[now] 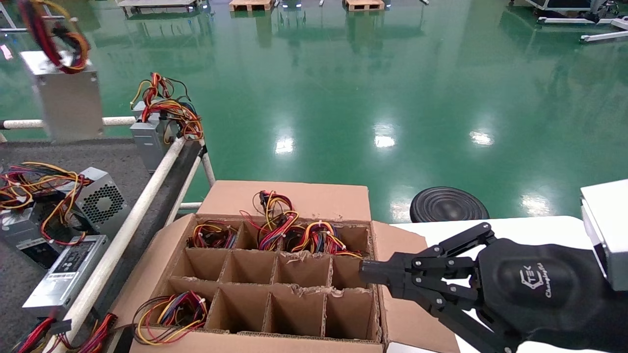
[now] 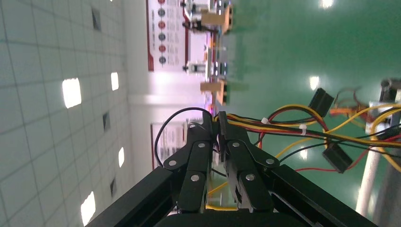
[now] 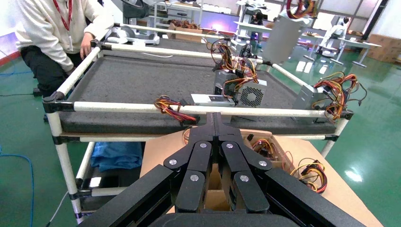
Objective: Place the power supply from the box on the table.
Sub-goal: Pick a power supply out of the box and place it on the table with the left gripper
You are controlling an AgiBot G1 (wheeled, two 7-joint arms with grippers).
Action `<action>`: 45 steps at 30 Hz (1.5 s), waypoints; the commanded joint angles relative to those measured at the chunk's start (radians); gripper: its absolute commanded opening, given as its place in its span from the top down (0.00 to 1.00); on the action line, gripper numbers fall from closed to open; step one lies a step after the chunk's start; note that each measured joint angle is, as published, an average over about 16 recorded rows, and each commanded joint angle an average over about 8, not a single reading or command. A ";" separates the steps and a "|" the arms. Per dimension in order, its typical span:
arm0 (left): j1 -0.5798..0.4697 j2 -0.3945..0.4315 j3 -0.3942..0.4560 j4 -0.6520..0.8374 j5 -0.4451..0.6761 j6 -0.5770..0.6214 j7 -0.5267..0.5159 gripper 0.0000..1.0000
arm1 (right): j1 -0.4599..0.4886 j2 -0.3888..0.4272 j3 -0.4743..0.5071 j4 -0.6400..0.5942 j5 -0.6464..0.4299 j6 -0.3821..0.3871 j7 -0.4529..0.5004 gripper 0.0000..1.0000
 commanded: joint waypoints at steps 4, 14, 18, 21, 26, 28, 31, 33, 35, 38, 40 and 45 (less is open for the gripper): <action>-0.023 -0.017 0.014 0.028 0.032 -0.012 -0.002 1.00 | 0.000 0.000 0.000 0.000 0.000 0.000 0.000 1.00; -0.058 -0.061 0.033 0.063 0.076 -0.008 -0.015 1.00 | 0.000 0.000 0.000 0.000 0.000 0.000 0.000 1.00; -0.070 -0.077 0.037 0.063 0.090 0.000 -0.021 1.00 | 0.000 0.000 0.000 0.000 0.000 0.000 0.000 1.00; -0.079 -0.089 0.040 0.059 0.100 0.008 -0.027 1.00 | 0.000 0.000 0.000 0.000 0.000 0.000 0.000 1.00; -0.094 -0.112 0.043 0.050 0.119 0.020 -0.037 1.00 | 0.000 0.000 0.000 0.000 0.000 0.000 0.000 1.00; -0.100 -0.121 0.044 0.045 0.126 0.023 -0.040 1.00 | 0.000 0.000 0.000 0.000 0.000 0.000 0.000 1.00; -0.108 -0.136 0.044 0.036 0.139 0.027 -0.046 1.00 | 0.000 0.000 0.000 0.000 0.000 0.000 0.000 1.00; -0.114 -0.147 0.044 0.029 0.148 0.030 -0.050 1.00 | 0.000 0.000 0.000 0.000 0.000 0.000 0.000 1.00; -0.120 -0.158 0.043 0.020 0.158 0.033 -0.054 1.00 | 0.000 0.000 0.000 0.000 0.000 0.000 0.000 1.00; -0.129 -0.176 0.040 0.006 0.174 0.039 -0.062 1.00 | 0.000 0.000 0.000 0.000 0.000 0.000 0.000 1.00; -0.135 -0.187 0.039 -0.005 0.185 0.043 -0.067 1.00 | 0.000 0.000 0.000 0.000 0.000 0.000 0.000 1.00; -0.151 -0.210 0.038 -0.030 0.215 0.057 -0.084 1.00 | 0.000 0.000 0.000 0.000 0.000 0.000 0.000 1.00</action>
